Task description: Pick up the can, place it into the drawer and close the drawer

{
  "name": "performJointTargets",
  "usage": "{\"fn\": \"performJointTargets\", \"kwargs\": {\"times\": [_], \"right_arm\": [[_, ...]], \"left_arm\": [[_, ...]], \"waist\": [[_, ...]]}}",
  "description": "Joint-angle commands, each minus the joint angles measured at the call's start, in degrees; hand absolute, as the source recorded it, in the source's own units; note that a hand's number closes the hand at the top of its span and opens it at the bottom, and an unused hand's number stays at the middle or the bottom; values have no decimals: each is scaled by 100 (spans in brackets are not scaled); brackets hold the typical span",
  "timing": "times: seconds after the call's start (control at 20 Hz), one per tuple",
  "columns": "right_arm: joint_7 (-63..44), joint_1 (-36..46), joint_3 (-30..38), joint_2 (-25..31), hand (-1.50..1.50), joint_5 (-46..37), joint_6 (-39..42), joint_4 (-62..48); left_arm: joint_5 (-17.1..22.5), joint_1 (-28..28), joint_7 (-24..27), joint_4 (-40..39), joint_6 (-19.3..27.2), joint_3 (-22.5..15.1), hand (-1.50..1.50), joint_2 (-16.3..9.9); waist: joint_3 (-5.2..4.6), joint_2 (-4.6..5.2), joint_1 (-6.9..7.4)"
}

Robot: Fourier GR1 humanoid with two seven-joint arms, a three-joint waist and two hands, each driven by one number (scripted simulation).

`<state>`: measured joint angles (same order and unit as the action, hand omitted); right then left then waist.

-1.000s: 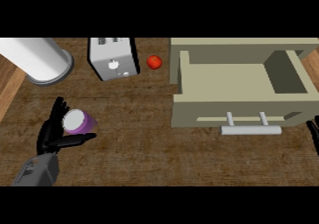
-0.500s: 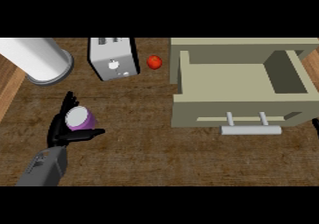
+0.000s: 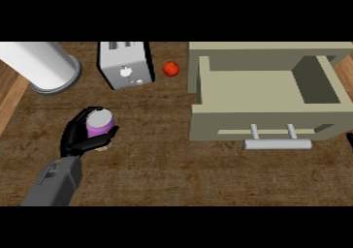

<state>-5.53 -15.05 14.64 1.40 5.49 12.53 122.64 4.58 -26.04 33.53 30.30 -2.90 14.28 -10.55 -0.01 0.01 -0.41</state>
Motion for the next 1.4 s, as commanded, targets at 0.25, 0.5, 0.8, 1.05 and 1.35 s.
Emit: {"fn": "performJointTargets", "kwargs": {"times": [0.25,0.5,0.8,1.05,1.35], "right_arm": [[-67,67,-23,-94,-150,-149,-63,14],[-15,-338,-29,-113,-150,0,35,322],[507,-301,-34,-138,-150,-89,-49,-122],[-17,-302,136,12,-150,231,-5,312],[-176,-309,57,-87,-150,148,-53,551]], "left_arm": [[184,446,-153,807,85,-166,150,283],[443,922,-652,1986,144,-127,150,118],[289,984,-1316,3028,406,-590,150,393],[166,1002,-2406,4221,599,-1144,150,662],[-48,602,-3093,5034,864,-1384,150,647]], "waist": [[1,-7,40],[3,-14,41],[3,-8,29],[4,-21,41],[2,-12,32]]}}
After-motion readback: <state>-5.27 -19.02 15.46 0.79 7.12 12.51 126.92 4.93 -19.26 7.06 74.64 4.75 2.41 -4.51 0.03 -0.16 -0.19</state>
